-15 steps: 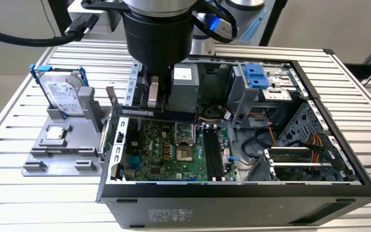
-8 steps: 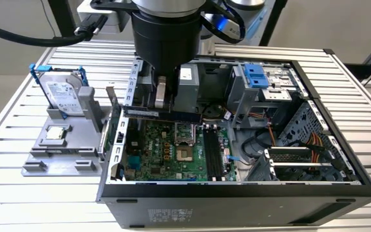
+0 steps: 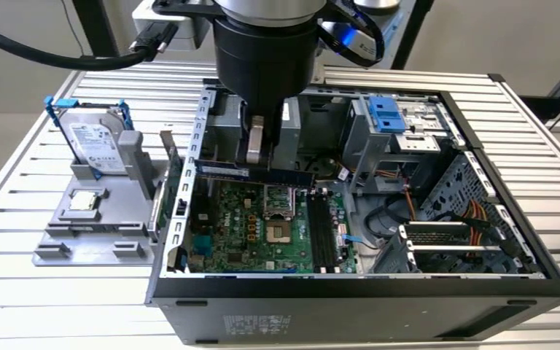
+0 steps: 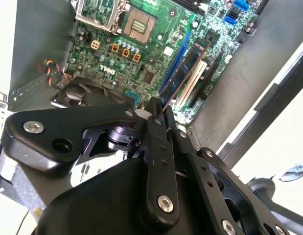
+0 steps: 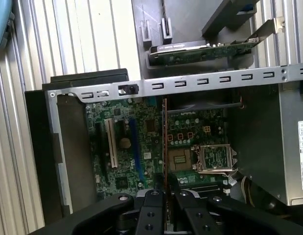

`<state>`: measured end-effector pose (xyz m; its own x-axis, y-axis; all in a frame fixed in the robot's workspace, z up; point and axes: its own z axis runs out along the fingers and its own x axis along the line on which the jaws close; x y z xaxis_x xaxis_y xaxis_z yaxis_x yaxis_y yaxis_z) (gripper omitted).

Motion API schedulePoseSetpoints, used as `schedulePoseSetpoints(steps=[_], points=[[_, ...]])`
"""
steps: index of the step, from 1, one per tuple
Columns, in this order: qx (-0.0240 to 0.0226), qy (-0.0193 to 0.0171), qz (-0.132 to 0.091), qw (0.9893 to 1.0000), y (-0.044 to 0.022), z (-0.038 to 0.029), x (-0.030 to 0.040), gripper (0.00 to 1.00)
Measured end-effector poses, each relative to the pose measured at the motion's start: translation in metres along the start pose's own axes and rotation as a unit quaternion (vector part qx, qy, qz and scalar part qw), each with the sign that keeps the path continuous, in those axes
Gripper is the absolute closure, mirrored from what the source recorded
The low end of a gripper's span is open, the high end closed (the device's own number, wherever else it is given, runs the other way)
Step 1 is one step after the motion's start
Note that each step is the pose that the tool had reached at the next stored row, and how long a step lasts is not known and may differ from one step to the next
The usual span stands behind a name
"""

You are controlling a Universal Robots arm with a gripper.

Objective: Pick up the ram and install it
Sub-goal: 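Pick up the ram and move it above insertion slot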

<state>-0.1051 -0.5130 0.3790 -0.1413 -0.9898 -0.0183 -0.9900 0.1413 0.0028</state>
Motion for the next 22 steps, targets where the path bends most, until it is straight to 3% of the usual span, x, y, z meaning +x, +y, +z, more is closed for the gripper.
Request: schedulePoseSetpoints(steps=[22], points=[[0.0015,0.0090,0.010,0.9999,-0.0261,0.0001,-0.0038,1.00]])
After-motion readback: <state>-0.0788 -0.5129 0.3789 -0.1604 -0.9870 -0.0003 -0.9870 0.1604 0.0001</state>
